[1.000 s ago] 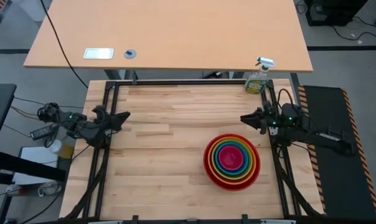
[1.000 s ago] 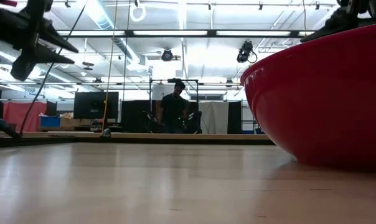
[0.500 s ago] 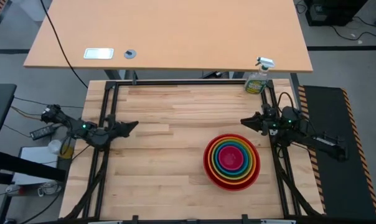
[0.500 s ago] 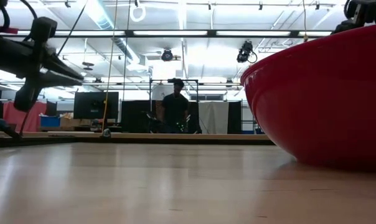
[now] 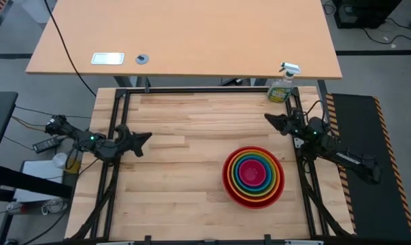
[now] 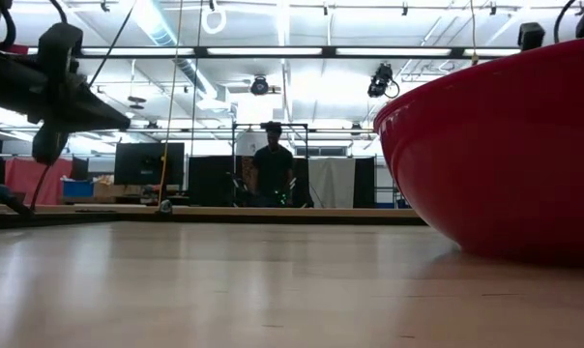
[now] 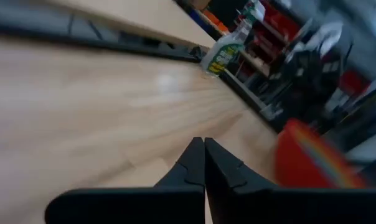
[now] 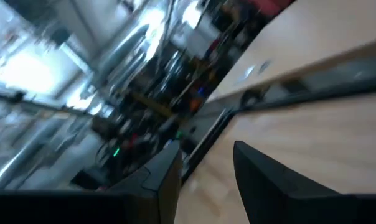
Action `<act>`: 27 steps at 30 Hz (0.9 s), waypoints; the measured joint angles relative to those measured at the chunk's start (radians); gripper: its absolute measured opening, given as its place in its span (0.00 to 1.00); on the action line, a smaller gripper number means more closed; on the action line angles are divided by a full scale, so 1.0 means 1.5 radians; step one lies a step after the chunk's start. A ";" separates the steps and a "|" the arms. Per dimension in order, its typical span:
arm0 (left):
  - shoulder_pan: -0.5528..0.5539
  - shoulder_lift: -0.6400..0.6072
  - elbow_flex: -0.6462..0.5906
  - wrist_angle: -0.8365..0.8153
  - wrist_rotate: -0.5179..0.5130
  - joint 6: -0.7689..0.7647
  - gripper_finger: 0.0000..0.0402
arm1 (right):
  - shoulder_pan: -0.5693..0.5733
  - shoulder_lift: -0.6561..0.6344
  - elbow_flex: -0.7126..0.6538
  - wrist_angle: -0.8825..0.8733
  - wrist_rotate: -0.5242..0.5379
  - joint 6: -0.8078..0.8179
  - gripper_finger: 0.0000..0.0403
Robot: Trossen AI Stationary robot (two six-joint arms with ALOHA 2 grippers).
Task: Nest bowls inside each other
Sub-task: Return to Home Position
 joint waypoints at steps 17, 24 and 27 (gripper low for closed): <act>0.000 0.000 0.000 -0.003 -0.014 0.277 0.05 | -0.009 0.000 0.001 -0.016 0.047 -0.209 0.38; 0.000 0.000 0.000 -0.003 -0.013 0.277 0.06 | -0.009 0.000 0.001 -0.016 0.047 -0.209 0.38; 0.000 0.000 0.000 -0.003 -0.013 0.277 0.06 | -0.009 0.000 0.002 -0.016 0.046 -0.209 0.38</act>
